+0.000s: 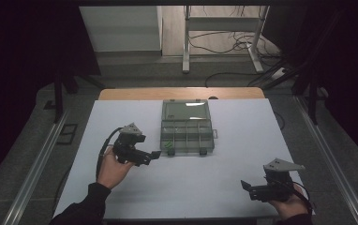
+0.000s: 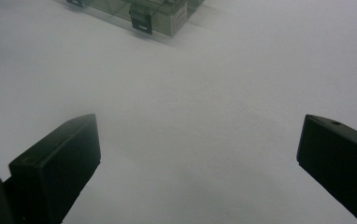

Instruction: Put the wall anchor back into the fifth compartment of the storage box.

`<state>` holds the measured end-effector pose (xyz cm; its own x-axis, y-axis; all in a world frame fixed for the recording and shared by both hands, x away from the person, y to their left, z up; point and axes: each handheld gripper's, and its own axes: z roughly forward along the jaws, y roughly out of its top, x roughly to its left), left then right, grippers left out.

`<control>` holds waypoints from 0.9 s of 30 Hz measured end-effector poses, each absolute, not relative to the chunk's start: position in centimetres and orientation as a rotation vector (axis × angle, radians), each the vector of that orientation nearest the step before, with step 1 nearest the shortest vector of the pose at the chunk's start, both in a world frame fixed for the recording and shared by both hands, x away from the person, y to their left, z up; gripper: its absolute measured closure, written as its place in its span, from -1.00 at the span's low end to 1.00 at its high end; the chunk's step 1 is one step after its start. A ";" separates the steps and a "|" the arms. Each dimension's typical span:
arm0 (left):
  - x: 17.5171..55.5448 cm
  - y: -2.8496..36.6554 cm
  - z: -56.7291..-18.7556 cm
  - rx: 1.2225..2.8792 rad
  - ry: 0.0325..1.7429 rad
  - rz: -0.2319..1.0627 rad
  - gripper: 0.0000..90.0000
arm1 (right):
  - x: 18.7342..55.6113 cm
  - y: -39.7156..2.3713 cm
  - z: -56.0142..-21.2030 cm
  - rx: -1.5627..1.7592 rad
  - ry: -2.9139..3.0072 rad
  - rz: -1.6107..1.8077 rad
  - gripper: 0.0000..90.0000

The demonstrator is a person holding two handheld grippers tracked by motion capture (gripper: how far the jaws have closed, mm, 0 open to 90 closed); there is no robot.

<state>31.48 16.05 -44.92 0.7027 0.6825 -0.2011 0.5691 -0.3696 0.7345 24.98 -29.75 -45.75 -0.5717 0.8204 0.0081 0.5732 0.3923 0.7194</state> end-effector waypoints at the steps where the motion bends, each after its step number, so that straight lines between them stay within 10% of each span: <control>1: 31.3 16.2 -44.9 2.070 0.952 0.179 -0.85 | 25.0 -29.8 -45.7 1.209 2.307 0.985 -1.00; 27: 24.6 19.7 -44.4 2.021 0.980 0.339 -0.97 | 24.9 -29.8 -45.7 1.214 2.296 0.997 -1.00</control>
